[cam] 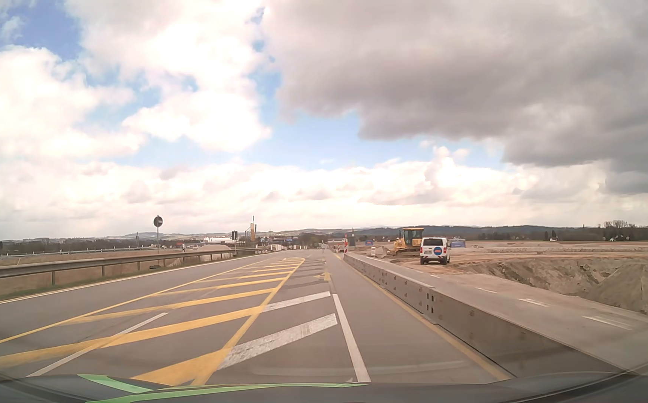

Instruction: Follow the waypoints while adhering to traffic rules and regulations

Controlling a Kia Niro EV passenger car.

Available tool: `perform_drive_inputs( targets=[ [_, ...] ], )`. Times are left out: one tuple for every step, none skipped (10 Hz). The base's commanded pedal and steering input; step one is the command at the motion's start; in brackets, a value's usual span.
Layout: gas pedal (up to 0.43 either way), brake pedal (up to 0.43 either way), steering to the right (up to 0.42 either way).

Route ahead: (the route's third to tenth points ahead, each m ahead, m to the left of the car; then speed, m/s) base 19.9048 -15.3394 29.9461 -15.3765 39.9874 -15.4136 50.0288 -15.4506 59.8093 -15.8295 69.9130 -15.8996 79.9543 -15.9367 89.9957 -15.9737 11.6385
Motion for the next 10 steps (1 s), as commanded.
perform_drive_inputs(
  targets=[
    [0.087,0.0,0.0],
    [0.087,0.0,0.0],
    [0.087,0.0,0.0],
    [0.087,0.0,0.0],
    [0.087,0.0,0.0],
    [0.087,0.0,-0.002],
    [0.087,0.0,-0.004],
    [0.087,0.0,-0.004],
    [0.087,0.0,-0.004],
    [0.087,0.0,-0.004]
  ],
)
